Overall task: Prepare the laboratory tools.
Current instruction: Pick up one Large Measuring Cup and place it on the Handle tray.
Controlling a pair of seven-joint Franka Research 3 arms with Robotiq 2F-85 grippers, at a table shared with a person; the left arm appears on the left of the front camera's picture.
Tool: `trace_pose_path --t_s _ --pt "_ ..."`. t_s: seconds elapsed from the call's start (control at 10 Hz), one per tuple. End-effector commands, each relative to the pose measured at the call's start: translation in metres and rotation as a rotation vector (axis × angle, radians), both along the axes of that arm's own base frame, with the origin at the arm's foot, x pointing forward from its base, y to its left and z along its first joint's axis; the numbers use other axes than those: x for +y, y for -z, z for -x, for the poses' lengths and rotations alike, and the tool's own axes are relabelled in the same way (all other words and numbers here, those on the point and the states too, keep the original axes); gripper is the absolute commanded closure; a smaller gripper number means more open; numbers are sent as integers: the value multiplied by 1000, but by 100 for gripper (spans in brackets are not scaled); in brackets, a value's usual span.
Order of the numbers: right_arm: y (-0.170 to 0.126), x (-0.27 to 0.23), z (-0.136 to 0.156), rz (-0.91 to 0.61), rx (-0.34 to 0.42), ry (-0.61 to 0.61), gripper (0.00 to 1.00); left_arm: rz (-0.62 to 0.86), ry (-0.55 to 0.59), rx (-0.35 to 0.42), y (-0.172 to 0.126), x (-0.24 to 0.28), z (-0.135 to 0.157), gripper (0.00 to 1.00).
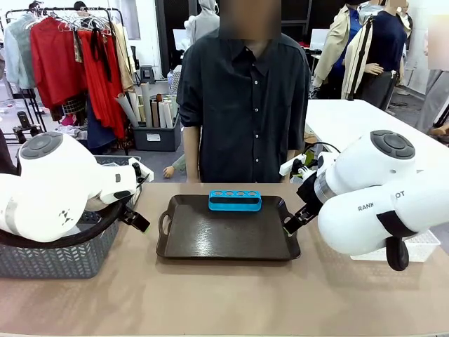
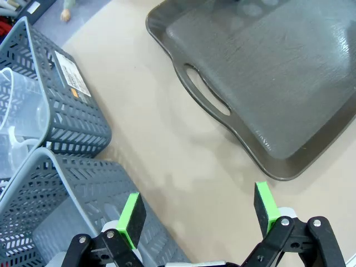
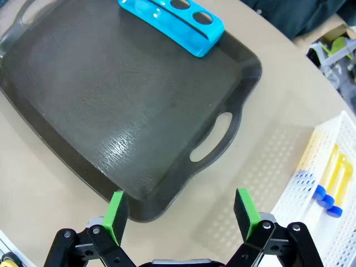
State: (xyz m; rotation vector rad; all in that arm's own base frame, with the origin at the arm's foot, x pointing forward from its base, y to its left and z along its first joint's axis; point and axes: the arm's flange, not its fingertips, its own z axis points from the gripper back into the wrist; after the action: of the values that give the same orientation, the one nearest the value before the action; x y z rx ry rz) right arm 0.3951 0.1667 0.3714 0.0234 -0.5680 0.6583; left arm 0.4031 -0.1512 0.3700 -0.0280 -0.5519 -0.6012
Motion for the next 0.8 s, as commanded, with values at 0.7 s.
trace_pose_path --t_s 0.7 --pt "-14 13 1 -57 41 -63 0 42 75 120 -22 -15 1 0"
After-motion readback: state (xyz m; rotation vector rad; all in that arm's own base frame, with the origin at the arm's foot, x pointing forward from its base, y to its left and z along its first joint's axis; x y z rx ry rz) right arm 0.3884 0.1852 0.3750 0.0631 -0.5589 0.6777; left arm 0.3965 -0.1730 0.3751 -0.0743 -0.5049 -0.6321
